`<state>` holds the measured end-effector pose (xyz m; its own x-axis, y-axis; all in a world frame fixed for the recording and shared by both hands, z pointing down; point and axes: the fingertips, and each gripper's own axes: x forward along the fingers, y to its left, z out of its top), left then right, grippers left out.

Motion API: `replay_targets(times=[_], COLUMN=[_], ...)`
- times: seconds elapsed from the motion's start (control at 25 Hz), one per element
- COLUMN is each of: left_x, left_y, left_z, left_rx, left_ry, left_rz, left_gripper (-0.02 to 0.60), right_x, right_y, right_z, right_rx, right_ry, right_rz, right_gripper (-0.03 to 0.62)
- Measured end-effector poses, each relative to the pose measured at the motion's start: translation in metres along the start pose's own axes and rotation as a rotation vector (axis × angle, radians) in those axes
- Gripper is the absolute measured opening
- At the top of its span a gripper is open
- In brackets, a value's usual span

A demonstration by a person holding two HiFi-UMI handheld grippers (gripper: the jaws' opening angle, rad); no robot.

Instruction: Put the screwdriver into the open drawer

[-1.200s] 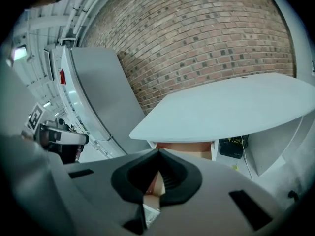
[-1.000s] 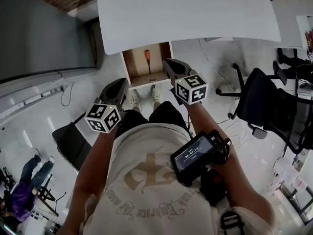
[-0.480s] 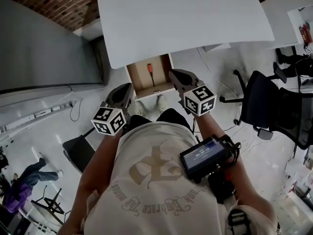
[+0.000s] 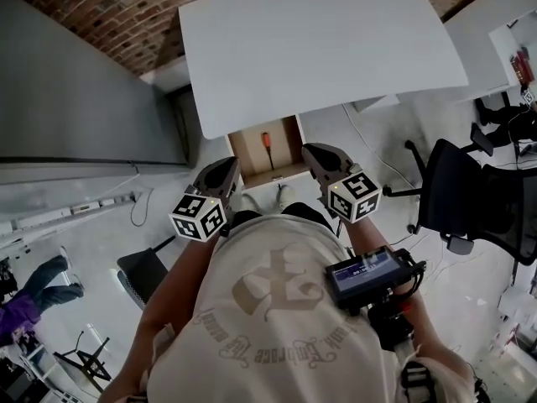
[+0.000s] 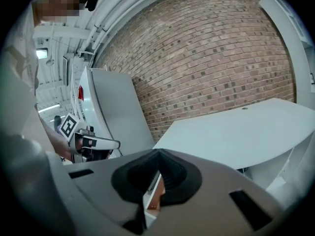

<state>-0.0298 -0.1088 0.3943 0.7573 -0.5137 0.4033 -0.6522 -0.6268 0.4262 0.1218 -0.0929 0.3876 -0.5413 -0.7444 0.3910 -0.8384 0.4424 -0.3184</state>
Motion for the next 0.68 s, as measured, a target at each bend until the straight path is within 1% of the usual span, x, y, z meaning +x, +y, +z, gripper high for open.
replay_targets(times=[0.24, 0.68], left_x=[-0.002, 0.008], left_y=[0.001, -0.016], left_z=[0.018, 0.022], left_rx=[0.032, 0.054], left_ry=[-0.025, -0.040], left_rz=[-0.007, -0.028], left_gripper=[0.020, 0.020], right_x=[-0.002, -0.011], right_y=[0.006, 0.008], right_z=[0.014, 0.019], right_rx=[-0.021, -0.050], right_ry=[-0.022, -0.027], right_rz=[0.012, 0.033], right_gripper=[0.021, 0.021])
